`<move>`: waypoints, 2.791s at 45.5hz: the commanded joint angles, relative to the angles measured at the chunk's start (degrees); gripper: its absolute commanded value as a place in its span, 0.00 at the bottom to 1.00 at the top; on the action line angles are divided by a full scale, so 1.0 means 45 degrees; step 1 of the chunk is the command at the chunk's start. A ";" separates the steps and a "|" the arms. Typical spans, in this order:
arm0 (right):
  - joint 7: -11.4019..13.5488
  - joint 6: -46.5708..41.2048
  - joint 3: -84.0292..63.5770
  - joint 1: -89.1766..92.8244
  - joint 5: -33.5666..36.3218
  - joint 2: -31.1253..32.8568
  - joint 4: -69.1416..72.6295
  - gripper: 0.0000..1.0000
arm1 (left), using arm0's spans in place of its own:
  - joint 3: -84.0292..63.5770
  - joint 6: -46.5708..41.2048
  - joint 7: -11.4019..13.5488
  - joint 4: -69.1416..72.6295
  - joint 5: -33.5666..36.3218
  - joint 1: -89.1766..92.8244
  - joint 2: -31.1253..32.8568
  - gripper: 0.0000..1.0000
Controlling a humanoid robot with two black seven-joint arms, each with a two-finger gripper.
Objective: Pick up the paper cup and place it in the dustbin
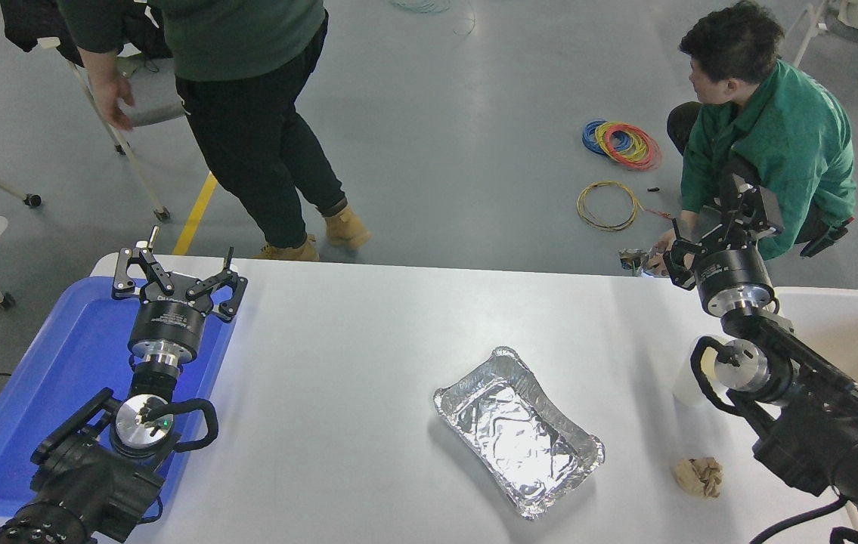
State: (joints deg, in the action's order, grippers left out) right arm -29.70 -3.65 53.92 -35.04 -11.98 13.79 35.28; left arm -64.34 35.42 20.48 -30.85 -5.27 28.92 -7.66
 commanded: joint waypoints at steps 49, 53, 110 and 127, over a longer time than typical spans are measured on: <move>-0.0001 0.0011 -0.0479 -0.0240 0.0064 -0.0350 -0.0027 1.00 | 0.0000 -0.0001 -0.0020 0.0000 0.0000 0.0000 0.0002 1.00; -0.0001 -0.0009 -0.0479 -0.0260 0.0064 -0.0155 -0.0046 1.00 | 0.0000 -0.0001 -0.0020 0.0000 0.0000 0.0000 0.0002 1.00; 0.0077 -0.0301 -1.2133 -0.4866 0.1255 0.5313 0.0520 1.00 | 0.0000 -0.0001 -0.0020 0.0000 0.0000 0.0019 -0.0017 1.00; 0.1052 -0.2604 -2.0339 -0.9359 0.0612 0.5666 0.0774 1.00 | 0.0000 -0.0001 -0.0020 0.0000 0.0000 0.0000 -0.0017 1.00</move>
State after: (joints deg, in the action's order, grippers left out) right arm -28.34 -9.02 -16.15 -64.89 -7.65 37.93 38.55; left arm -64.34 35.42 20.39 -30.85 -5.27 28.93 -7.72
